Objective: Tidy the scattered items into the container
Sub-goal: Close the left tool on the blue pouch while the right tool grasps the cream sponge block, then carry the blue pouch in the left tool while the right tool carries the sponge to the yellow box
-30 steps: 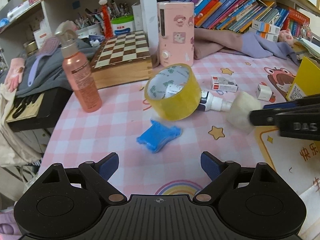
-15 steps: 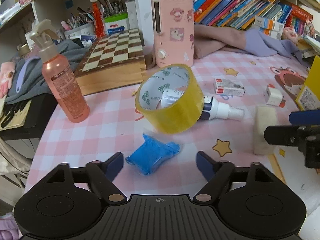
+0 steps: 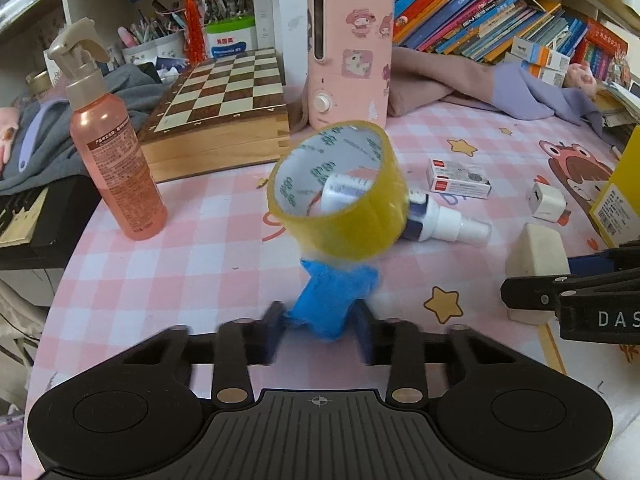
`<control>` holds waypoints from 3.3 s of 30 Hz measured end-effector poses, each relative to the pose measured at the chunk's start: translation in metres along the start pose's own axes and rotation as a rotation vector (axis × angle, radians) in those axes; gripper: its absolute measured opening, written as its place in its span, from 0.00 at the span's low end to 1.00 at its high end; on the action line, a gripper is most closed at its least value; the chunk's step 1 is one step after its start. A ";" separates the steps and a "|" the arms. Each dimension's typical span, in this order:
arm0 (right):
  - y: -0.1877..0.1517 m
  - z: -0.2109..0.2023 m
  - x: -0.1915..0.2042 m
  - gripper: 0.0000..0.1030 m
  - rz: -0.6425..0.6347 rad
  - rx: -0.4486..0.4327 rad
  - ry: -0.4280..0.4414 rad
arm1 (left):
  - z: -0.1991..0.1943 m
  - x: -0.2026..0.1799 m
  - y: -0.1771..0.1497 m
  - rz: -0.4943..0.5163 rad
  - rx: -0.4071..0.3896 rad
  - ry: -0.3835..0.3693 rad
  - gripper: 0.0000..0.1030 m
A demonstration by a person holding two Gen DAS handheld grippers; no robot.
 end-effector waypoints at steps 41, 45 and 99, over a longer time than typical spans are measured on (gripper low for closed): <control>-0.079 -0.166 0.012 0.25 -0.016 -0.153 0.042 | -0.189 -0.044 -0.044 -0.173 -0.205 -0.218 0.24; -0.095 -0.181 0.020 0.25 -0.022 -0.158 0.046 | -0.206 -0.047 -0.058 -0.167 -0.211 -0.222 0.24; -0.226 -0.282 -0.073 0.25 0.286 -0.148 -0.199 | -0.238 -0.213 -0.117 0.103 -0.099 -0.593 0.23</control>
Point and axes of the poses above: each gripper's, at about its wrist camera, not at the fingertips, and z roughly the way its jaws point, x to its left, y to its top, the point moved 10 cm from there along z, roughly the way its jaws point, and after that the axes turned 2 degrees about -y, right-handed, at the moved point
